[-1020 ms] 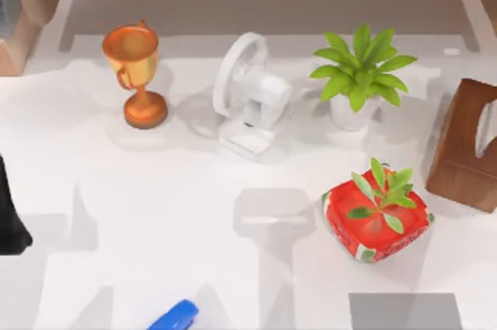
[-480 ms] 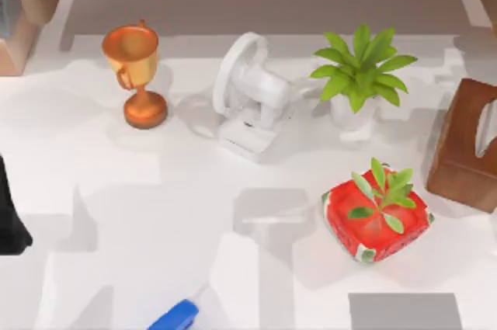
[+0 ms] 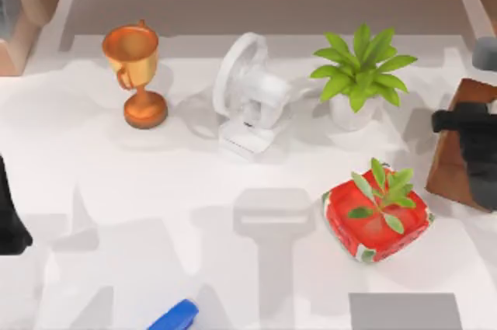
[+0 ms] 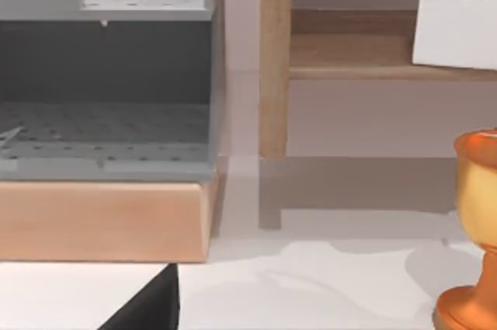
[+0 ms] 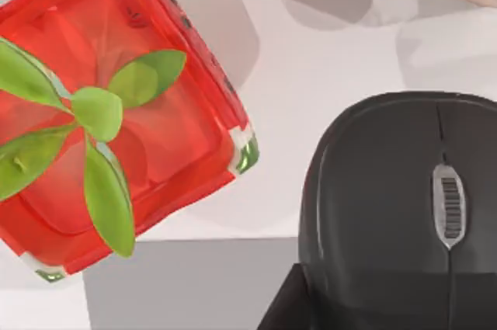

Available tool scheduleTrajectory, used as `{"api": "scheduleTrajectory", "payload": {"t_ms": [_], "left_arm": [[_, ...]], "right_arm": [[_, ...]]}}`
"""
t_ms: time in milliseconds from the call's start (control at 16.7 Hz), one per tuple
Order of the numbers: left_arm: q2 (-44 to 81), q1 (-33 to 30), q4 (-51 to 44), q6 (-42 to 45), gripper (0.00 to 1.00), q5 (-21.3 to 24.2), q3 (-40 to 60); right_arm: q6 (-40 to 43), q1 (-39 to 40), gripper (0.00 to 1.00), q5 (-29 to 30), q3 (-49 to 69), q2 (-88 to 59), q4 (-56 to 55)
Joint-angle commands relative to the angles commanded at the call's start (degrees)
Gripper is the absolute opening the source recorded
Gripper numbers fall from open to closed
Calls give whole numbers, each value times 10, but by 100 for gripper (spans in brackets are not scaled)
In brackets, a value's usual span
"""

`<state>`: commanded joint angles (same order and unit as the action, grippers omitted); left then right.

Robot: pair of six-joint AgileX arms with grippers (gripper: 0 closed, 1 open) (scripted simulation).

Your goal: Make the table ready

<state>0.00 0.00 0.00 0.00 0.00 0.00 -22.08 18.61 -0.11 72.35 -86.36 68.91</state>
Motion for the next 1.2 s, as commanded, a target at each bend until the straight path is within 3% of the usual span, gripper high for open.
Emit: {"api": "scheduleTrajectory", "payload": {"t_ms": [360, 660, 1200], "left_arm": [[0, 0, 0, 0, 100, 0, 0], [0, 0, 0, 0, 100, 0, 0], [0, 0, 0, 0, 100, 0, 0]], "right_arm": [[-159, 178, 0, 27, -209, 68, -97], [-246, 285, 0, 41, -302, 74, -190], [-268, 311, 0, 43, -321, 71, -218]]}}
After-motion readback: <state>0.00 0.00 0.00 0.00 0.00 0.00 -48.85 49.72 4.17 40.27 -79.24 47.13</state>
